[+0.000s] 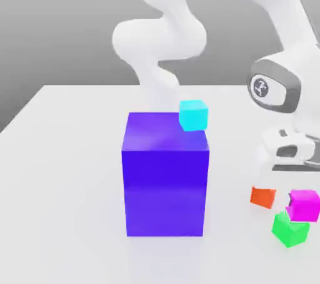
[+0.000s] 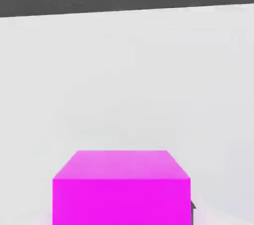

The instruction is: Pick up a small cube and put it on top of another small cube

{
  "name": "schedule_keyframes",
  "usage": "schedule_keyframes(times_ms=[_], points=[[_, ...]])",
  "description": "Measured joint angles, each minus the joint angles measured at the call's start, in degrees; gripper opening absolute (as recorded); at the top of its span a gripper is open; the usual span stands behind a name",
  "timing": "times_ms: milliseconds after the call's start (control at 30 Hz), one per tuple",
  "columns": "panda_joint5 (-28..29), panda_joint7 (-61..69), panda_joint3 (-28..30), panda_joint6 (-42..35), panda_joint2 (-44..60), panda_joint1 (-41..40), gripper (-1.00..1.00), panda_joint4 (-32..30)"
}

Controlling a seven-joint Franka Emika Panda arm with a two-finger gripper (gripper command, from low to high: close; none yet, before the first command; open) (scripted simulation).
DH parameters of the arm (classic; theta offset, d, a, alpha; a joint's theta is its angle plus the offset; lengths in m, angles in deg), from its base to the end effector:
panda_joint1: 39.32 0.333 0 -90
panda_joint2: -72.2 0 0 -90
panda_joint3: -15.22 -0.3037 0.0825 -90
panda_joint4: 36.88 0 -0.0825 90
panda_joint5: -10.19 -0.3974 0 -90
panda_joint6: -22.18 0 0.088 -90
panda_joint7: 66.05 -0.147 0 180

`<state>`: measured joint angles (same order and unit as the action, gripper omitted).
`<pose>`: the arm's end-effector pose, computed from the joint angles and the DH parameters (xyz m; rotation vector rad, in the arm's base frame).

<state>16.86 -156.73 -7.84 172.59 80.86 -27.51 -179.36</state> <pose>0.3888 0.2808 0.1705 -2.8420 1.3327 0.0006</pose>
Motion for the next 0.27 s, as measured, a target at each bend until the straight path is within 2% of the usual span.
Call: schedule_keyframes(times_ms=[133,167,267], points=[[6.24,-5.54,3.38,6.24,6.61,2.87,-1.0,-0.14],[7.32,-6.36,4.17,7.31,7.83,3.48,1.0,-0.07],[7.33,-6.36,4.16,7.31,7.83,3.49,1.0,-0.07]])
